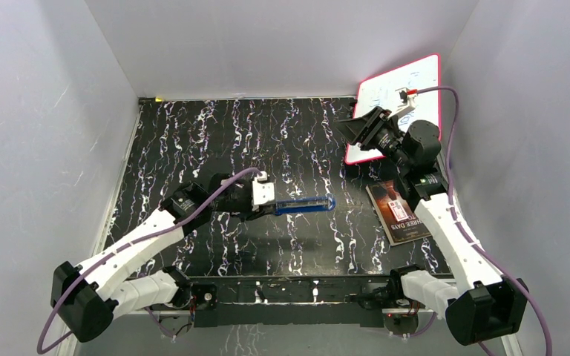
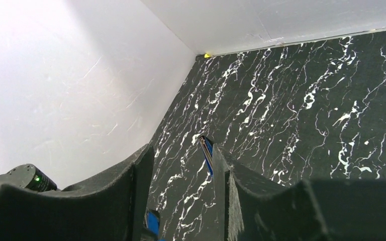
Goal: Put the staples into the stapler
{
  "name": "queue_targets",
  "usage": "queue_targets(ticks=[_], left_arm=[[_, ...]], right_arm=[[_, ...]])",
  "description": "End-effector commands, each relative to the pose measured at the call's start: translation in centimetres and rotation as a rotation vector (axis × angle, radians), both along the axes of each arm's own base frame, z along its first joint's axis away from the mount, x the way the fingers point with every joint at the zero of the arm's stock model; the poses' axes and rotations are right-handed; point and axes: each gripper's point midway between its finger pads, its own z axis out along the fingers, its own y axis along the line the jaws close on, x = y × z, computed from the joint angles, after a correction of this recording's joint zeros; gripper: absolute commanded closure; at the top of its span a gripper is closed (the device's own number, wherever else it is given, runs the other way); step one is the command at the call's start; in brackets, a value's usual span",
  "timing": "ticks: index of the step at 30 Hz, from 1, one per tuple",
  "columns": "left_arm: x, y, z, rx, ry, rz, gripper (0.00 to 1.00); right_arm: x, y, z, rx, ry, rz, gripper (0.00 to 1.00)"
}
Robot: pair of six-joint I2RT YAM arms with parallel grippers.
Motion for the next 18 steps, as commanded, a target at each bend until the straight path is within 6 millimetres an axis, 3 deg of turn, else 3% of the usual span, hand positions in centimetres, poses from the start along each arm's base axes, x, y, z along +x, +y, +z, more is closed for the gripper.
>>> queue_targets(ticks=[1,7,18], left_arm=[[-3.2,1.1,-0.3,0.076,0.019,-0.156,1.00],[-4.5,2.4,-3.2,0.182,0.060,-0.220,1.00],[-2.6,5.0,-9.1,0.454,0.034,-0.239,1.00]], right_arm=[[0.0,-0.3,-0.1,-0.012,-0.028,-0.016,0.45],[0.0,0.0,-2.4,-0.048,0.010,0.010,0.45],[-0.4,0.6,-9.5,-0.160,0.106,0.092,0.44]])
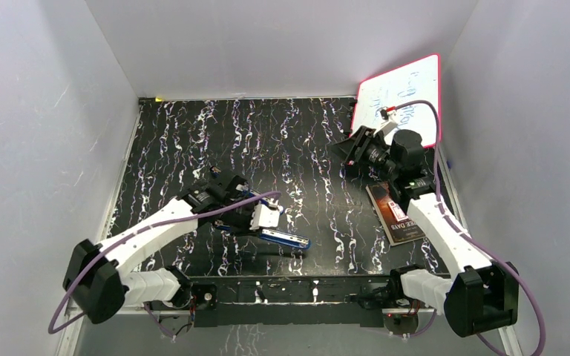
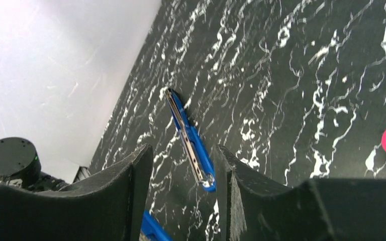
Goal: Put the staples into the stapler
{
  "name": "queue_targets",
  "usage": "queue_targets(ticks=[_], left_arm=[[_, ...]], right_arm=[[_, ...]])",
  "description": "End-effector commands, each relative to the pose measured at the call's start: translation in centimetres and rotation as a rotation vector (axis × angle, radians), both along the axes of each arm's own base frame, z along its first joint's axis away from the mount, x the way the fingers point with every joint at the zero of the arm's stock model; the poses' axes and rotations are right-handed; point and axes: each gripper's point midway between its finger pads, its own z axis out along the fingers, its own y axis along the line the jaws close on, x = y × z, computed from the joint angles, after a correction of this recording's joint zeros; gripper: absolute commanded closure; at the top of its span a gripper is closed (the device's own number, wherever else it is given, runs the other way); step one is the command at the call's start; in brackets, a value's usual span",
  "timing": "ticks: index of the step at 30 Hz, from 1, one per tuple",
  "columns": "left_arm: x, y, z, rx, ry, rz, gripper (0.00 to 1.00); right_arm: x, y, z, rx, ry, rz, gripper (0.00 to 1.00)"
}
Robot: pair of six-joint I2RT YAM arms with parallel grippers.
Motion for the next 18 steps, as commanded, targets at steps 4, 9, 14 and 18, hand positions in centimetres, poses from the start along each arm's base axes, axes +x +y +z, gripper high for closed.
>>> queue_targets(ticks=[4,9,14,18], left_arm=[[1.7,0.5,-2.0,0.113,-0.066,-0.094,1.00],[2.0,0.6,-3.9,0.136,-0.055,-0.101,1.00],[2.8,0.6,-5.1,0.153,-0.073,-0.088,0.96],[3.6,0.6,-6.0,0.158,-0.102,-0.075,0.90]], right_arm=[[-0.9,0.8,-2.8,-0.028,0.016,0.088,0.44],[-1.4,0.9,-4.2,-0.051,0.036,0.108,0.43],[-2.0,1.6,-6.5,-0.096,0.068,0.152,0.42],[-2.6,2.3,-8.7,-0.129,0.092,0.170,0.40]])
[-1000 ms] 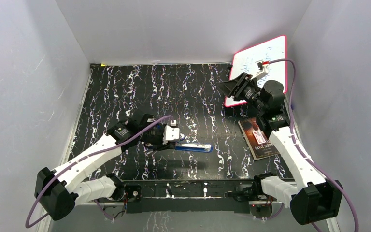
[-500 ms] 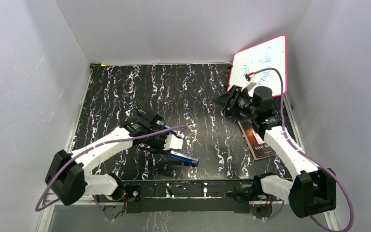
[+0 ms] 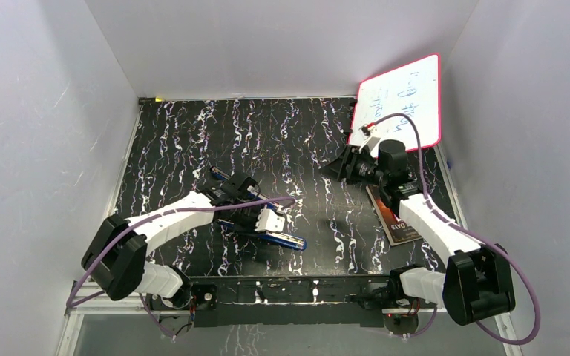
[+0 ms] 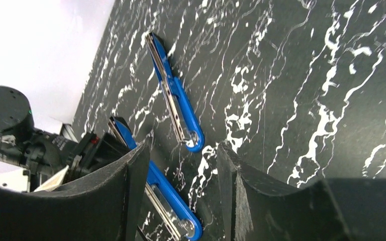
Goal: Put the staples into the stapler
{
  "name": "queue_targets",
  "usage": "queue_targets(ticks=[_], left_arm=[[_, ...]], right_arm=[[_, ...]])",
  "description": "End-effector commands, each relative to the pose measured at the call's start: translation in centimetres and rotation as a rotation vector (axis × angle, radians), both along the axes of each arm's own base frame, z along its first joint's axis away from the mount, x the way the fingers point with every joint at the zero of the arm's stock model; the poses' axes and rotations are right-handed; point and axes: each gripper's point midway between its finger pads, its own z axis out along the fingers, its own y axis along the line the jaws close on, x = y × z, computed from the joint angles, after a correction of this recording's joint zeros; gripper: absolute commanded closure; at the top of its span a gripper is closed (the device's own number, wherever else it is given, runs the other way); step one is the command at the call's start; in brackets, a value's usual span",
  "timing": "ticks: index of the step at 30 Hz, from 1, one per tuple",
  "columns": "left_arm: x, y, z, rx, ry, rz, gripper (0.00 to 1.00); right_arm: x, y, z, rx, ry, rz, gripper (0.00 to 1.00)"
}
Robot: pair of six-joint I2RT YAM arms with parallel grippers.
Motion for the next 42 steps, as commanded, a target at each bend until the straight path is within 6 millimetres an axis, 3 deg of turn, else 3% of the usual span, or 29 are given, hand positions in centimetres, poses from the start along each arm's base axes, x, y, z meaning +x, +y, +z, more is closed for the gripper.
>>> queue_targets(ticks=[1,6,9,16,21,26,31,37,42], left_arm=[[1.1,-0.4,-0.5,-0.026,-0.052,-0.012,0.90],[1.2,-0.4,-1.4,-0.013,-0.033,-0.009,0.85],[1.4,-0.5,-1.4,-0.020,-0.034,-0.002,0.75],[1.8,-0.9,-1.0,-0.048,-0.040,0.016,0.58],[2.2,-1.5,0.3,-0.103,-0.046,0.052,0.54],[4.3,-2.3,6.9,-0.399,-0.100,0.215,0.52],[7.2,-1.1,13.2,-0.703,-0.219,0.459,0.40],[10.4,2.7,16.2,-0.875,-0.308,0.871,0.26],[11.3,4.6,17.3,-0.900,-0.353,1.011,0.22]], right_arm=[[-0.7,1.1,-1.7,-0.040,-0.028,0.048,0.40],[-1.4,2.1,-3.2,-0.068,-0.017,0.070,0.39],[-1.7,2.4,-3.9,-0.083,-0.022,0.085,0.38],[-2.0,2.4,-5.3,-0.122,-0.036,0.090,0.36],[-2.9,3.1,-6.1,-0.146,-0.068,0.123,0.35],[-4.3,4.6,-6.9,-0.222,-0.164,0.188,0.34],[-6.6,7.0,-7.7,-0.311,-0.302,0.325,0.33],[-9.9,10.5,-9.5,-0.441,-0.411,0.559,0.30],[-11.8,12.4,-11.6,-0.532,-0.434,0.688,0.28]])
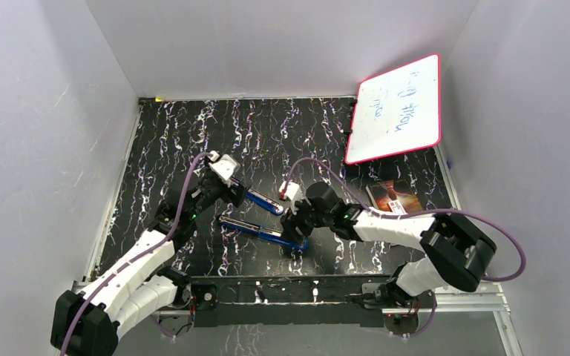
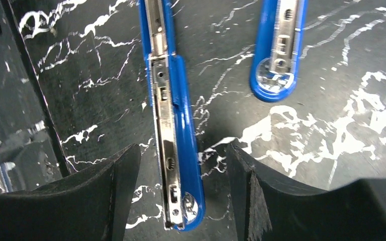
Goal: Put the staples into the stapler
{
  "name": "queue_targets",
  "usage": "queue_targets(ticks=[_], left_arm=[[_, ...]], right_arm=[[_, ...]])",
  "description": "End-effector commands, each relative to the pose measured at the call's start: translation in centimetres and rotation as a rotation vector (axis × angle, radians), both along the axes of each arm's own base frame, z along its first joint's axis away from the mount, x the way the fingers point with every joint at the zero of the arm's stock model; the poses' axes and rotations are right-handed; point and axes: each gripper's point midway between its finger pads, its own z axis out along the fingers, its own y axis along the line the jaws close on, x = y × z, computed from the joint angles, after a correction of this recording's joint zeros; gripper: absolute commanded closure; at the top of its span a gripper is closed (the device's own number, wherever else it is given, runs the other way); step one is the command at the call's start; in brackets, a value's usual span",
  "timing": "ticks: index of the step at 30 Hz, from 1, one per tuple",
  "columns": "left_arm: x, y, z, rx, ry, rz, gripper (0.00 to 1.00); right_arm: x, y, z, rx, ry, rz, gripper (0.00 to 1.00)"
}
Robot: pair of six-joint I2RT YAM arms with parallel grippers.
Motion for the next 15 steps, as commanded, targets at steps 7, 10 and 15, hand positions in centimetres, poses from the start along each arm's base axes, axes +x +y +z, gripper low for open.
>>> queue_targets(ticks=[7,10,15], left_arm=[[1.9,3.1,3.6,-0.125,-0.031,0.247,0.20],[2.1,3.8,3.8,-0.131,-0.026,0.293,0.20],[2.5,5.3,5.7,-0.204,-0.014,0.411,0.19]], right_arm=[[-0.2,2.9,-0.6,-0.115,-0.158,0.125,0.28],[-0.2,2.9,-1.6,-0.161,-0.162,0.130,0.35],[-0.5,3.5,-1.8,-0.170,-0.154,0.132,0.62]])
